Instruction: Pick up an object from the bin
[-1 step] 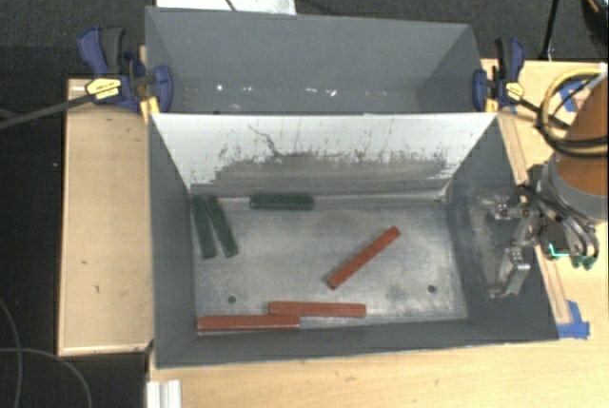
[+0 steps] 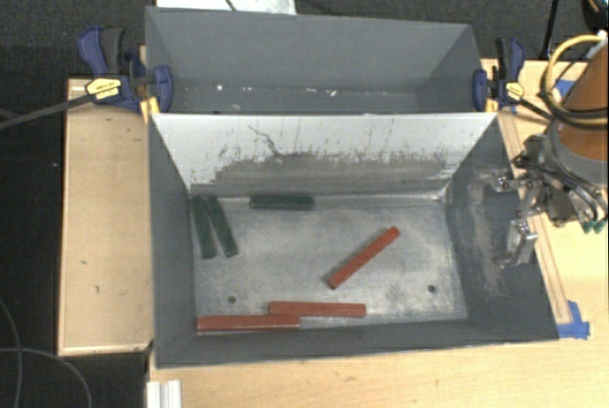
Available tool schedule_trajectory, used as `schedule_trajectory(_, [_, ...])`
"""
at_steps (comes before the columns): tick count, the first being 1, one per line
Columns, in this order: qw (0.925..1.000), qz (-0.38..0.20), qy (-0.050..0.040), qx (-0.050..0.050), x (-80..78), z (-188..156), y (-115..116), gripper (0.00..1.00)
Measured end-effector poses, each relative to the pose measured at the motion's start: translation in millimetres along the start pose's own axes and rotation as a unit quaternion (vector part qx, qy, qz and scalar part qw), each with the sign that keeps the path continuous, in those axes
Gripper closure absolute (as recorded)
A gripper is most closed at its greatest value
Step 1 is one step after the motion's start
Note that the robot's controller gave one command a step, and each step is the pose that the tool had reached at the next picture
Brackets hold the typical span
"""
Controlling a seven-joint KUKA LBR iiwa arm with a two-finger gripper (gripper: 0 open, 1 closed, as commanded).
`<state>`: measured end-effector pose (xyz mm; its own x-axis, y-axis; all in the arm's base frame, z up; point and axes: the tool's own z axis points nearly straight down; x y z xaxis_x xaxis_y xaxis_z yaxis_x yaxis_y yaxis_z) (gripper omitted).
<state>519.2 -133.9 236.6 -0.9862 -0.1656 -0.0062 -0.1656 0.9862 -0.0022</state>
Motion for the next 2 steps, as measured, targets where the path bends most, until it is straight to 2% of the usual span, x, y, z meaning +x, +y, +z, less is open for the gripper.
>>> schedule_trajectory(1, [0.9999, 0.017, 0.0042, -0.003, -53.7, 121, 21, 0.0])
schedule_trajectory(2, [0.9999, 0.016, 0.0043, -0.003, -54.3, 168, 79, 0.0])
